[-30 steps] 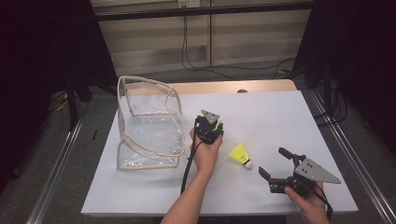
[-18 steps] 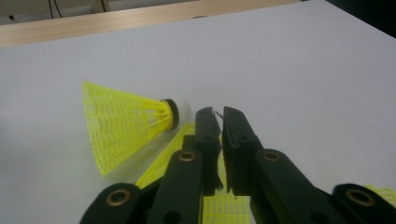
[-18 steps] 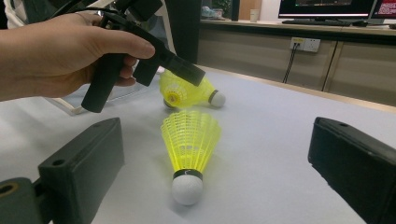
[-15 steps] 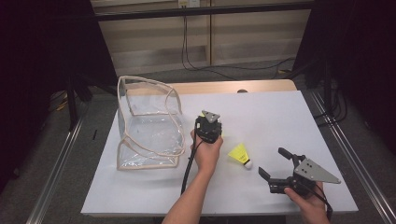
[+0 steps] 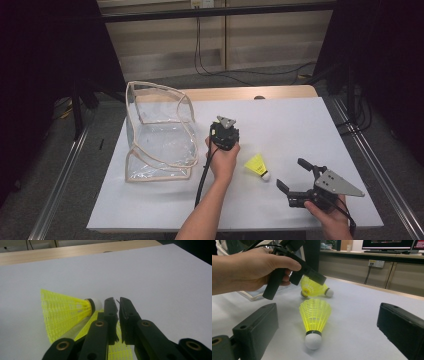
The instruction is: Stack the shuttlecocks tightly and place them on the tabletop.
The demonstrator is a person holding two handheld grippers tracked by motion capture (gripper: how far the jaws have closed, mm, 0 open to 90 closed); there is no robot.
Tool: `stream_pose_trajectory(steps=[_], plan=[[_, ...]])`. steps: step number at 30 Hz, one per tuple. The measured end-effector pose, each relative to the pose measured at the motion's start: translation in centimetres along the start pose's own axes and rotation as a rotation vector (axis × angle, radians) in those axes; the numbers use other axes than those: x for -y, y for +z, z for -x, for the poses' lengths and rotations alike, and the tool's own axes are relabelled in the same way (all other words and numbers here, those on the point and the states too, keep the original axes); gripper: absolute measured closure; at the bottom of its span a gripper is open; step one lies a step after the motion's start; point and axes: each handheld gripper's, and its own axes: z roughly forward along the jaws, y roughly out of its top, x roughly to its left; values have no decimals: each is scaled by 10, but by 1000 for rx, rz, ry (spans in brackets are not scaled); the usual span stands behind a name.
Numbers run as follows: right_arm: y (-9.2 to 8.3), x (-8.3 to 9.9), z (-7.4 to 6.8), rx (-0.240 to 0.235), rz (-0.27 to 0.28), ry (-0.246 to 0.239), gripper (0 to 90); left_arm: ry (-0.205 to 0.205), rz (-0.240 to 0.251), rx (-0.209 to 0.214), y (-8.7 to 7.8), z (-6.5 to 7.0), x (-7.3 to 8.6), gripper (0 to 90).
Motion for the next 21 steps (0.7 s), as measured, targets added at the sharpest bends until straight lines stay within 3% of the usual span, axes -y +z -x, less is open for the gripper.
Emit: stream_pose_trajectory(steps=[8, 10, 12, 14, 21], plan=[[0, 0, 0, 4, -1, 2, 29, -16, 5, 14, -1, 0, -2, 827], [0, 0, 0, 0, 0, 1, 29, -17, 7, 25, -2, 0, -3, 823], [0, 0, 0, -2, -2, 0, 29, -49, 13, 64, -2, 0, -3, 794], [0, 0, 0, -2, -3, -1, 29, -26, 12, 47, -4, 1, -4, 790], [0, 0, 0, 0, -2, 0, 29, -14, 9, 49, -6, 1, -7, 787]])
